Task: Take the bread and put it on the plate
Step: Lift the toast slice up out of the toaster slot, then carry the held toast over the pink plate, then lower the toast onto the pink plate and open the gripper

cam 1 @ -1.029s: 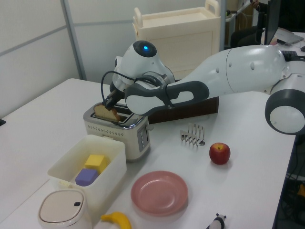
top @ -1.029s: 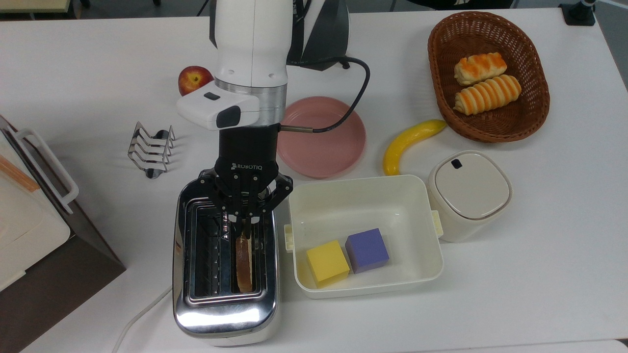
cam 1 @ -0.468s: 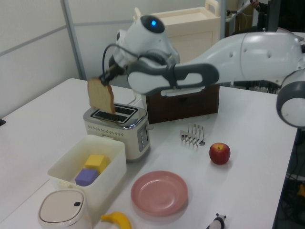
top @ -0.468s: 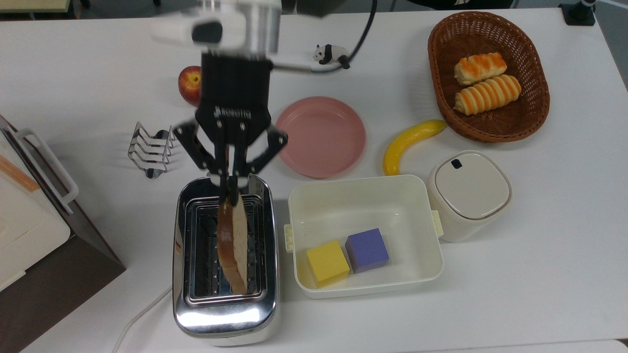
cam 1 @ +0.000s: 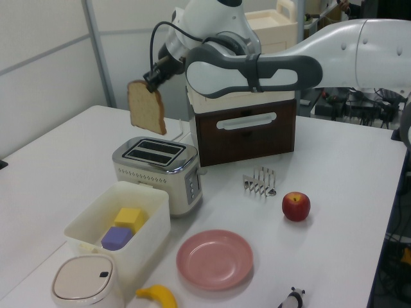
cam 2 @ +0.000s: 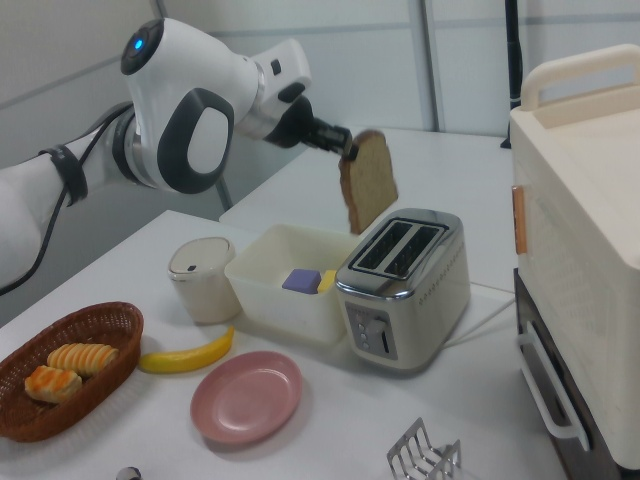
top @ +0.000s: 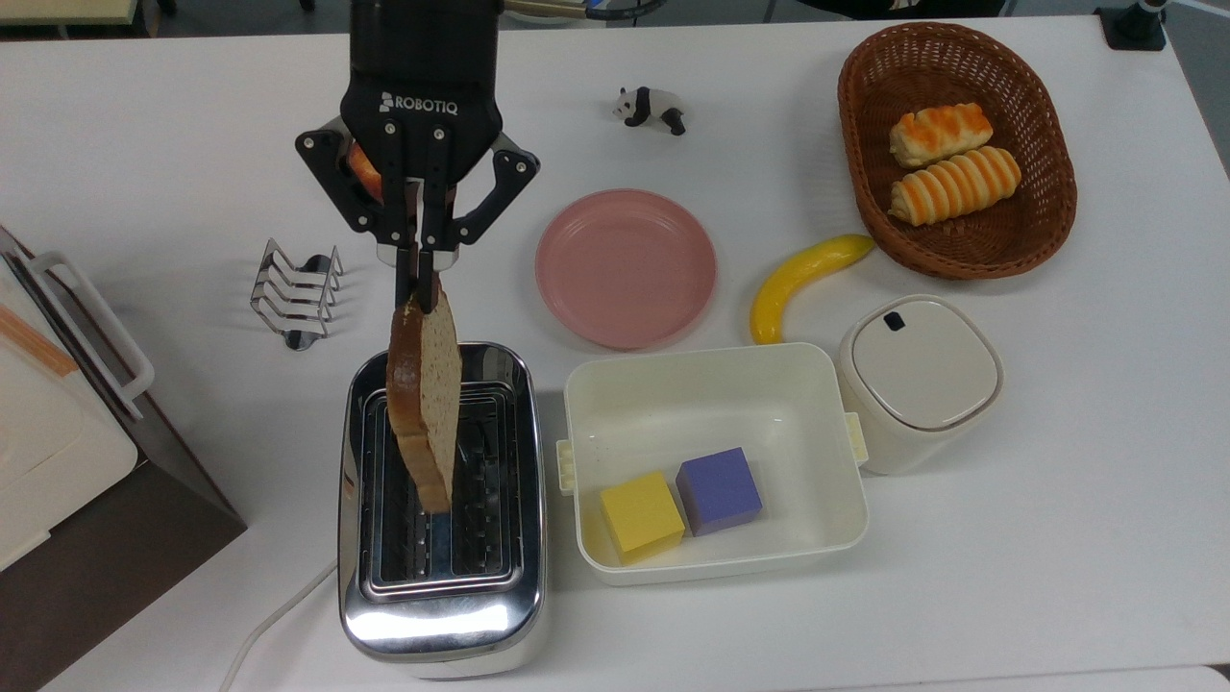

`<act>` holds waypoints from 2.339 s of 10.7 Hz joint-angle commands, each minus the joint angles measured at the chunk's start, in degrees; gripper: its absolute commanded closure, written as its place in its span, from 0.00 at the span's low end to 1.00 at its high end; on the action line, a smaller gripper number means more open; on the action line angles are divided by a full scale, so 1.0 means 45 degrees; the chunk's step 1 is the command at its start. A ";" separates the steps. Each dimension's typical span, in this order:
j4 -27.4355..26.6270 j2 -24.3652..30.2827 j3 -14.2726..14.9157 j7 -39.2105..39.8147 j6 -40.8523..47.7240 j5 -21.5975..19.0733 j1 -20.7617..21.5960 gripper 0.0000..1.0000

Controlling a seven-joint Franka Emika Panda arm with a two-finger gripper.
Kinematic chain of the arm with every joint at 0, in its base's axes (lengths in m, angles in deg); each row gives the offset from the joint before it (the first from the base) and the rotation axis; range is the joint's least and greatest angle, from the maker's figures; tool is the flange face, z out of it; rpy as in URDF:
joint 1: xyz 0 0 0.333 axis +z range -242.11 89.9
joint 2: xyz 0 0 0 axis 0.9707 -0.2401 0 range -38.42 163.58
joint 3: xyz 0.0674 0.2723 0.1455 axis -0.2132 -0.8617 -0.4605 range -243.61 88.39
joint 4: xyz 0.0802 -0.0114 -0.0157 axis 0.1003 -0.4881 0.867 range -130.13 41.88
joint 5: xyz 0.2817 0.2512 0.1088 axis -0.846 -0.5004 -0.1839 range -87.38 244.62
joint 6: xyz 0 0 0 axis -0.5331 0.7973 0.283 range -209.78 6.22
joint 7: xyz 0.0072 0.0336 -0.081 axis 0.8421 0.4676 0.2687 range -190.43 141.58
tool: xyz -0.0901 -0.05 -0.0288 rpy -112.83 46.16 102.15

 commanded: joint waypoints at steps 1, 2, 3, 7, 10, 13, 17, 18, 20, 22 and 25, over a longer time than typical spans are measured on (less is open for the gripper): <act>-0.2813 0.2346 0.0134 0.0581 0.2088 -0.1634 0.0183 1.00; -0.3013 0.2719 0.0134 0.1728 0.3704 -0.2571 0.0164 1.00; -0.3015 0.2955 0.0153 0.2532 0.5306 -0.3295 0.0106 1.00; -0.3597 0.3445 0.0153 0.3984 0.8074 -0.3439 0.0086 1.00; -0.4127 0.2979 0.0134 0.3966 0.8697 -0.3536 0.0067 1.00; -0.4109 0.2276 0.0192 0.3772 0.9481 -0.4842 0.0124 1.00; -0.3739 0.0871 0.0231 0.3263 0.9522 -0.5490 0.0340 1.00; -0.3621 0.0558 0.0231 0.3128 0.9482 -0.5529 0.0378 1.00; -0.3581 0.0340 0.0231 0.2815 0.9482 -0.5956 0.0612 1.00; -0.3562 0.0340 0.0192 0.2405 0.9308 -0.6037 0.0652 1.00; -0.3484 0.0320 0.0114 0.1975 0.8702 -0.6425 0.0652 1.00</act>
